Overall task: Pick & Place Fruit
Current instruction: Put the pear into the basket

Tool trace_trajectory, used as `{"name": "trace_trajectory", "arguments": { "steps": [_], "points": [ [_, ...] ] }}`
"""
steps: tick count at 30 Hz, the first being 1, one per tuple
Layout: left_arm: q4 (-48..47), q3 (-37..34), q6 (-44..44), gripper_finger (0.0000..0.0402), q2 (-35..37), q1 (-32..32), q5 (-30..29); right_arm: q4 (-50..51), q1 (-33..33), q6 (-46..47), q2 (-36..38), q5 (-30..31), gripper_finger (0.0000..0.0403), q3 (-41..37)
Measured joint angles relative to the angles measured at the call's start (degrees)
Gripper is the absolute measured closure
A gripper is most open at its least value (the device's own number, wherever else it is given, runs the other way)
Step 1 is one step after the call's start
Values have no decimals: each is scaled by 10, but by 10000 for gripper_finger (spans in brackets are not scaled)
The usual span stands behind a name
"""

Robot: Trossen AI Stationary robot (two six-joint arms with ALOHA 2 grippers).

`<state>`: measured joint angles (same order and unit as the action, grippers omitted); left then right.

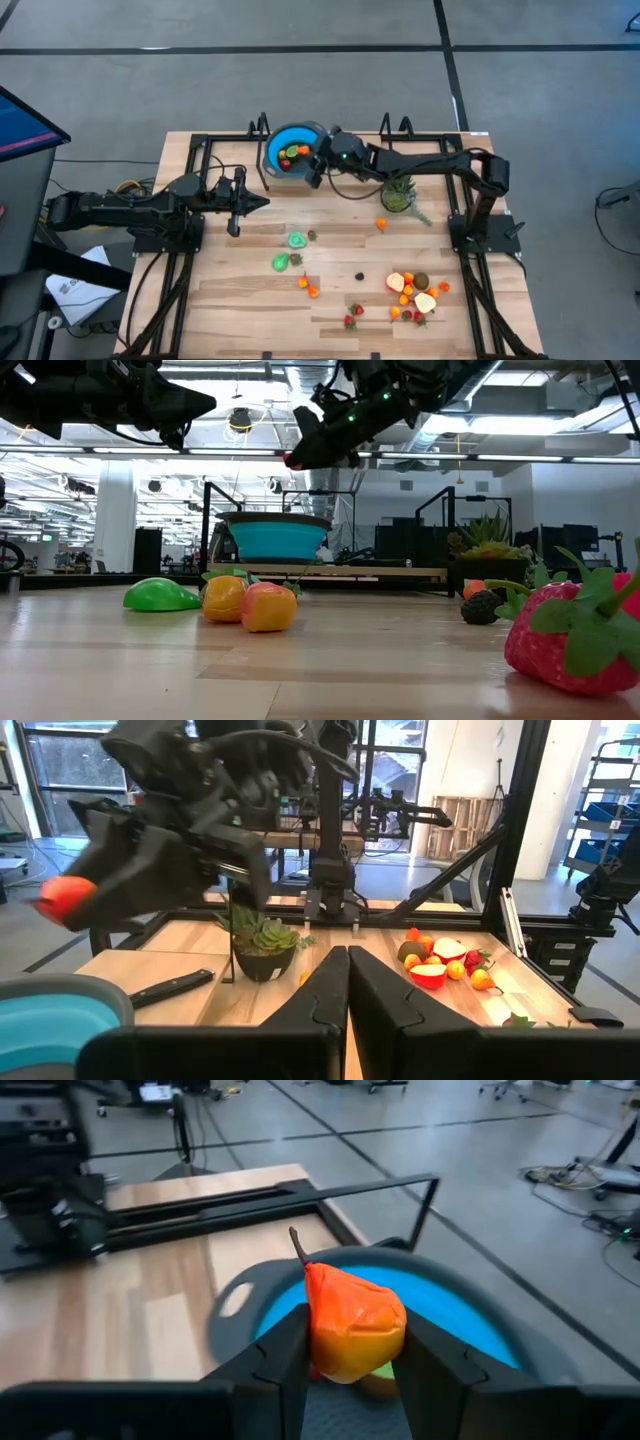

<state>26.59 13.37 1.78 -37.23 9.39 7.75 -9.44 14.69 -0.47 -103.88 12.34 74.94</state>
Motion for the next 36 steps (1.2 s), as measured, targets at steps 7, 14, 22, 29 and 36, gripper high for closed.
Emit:
{"name": "trace_trajectory", "arguments": {
  "steps": [7,14,22,29,36],
  "points": [
    [0,0,0,399,0,0,0,-3,37,-3,-2,0,285,0],
    [0,0,0,399,0,0,0,-2,55,-49,-5,-3,286,0],
    [0,0,0,399,0,0,0,-5,52,-76,-5,-68,306,0],
    [0,0,0,399,0,0,0,-5,44,-76,-5,-79,301,0],
    [0,0,0,399,0,0,0,-5,44,-76,-5,-79,299,0]
  ]
}}
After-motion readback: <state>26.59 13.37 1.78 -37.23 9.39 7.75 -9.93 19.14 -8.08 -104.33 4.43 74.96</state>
